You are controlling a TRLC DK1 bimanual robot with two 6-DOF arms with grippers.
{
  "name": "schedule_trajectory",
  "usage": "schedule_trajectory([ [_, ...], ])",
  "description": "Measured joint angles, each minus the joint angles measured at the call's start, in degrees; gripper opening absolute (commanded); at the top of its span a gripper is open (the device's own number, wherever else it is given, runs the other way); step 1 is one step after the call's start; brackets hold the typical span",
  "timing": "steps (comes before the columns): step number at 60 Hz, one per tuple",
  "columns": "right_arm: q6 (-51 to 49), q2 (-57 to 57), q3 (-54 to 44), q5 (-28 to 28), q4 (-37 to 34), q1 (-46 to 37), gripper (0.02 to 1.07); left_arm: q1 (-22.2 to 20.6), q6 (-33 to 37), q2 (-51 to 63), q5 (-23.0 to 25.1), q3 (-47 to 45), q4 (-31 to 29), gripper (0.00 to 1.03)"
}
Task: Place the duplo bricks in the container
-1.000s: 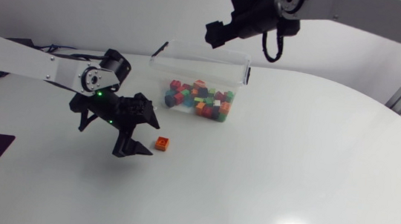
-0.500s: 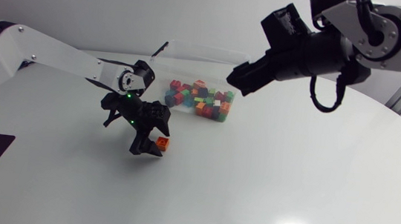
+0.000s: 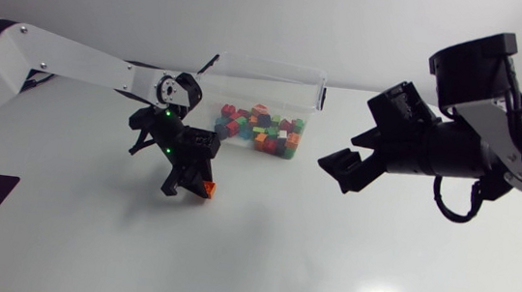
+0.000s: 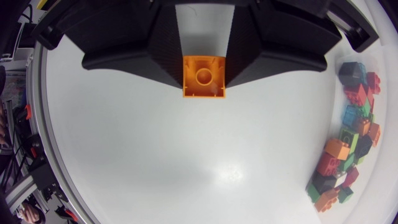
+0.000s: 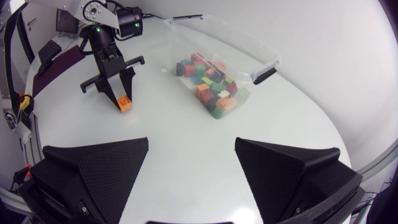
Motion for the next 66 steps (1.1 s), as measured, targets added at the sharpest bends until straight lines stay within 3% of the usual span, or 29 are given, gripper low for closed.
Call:
schedule_trajectory([
  [9,-0.2,-2.1,-4.6,0.0,1.9,-0.4,1.02,0.0,-0.1,-5.1,1.4,2.9,-4.0,0.19],
  [24,-1.5,-5.4,-10.0,0.0,3.2,-1.0,1.02,0.2,-5.8,-10.9,6.7,12.4,-4.2,0.19],
  [46,-5.9,-8.7,-16.1,0.0,3.4,-1.9,1.02,0.8,-29.1,-7.5,9.0,27.4,13.2,0.2],
  [60,-7.1,-9.6,-19.3,0.2,4.0,-2.2,1.02,0.8,-38.1,2.6,8.6,42.8,14.8,0.21],
  [66,-7.3,-10.1,-19.8,0.2,4.1,-2.2,1.02,0.7,-40.5,8.1,6.9,48.8,14.8,0.26],
])
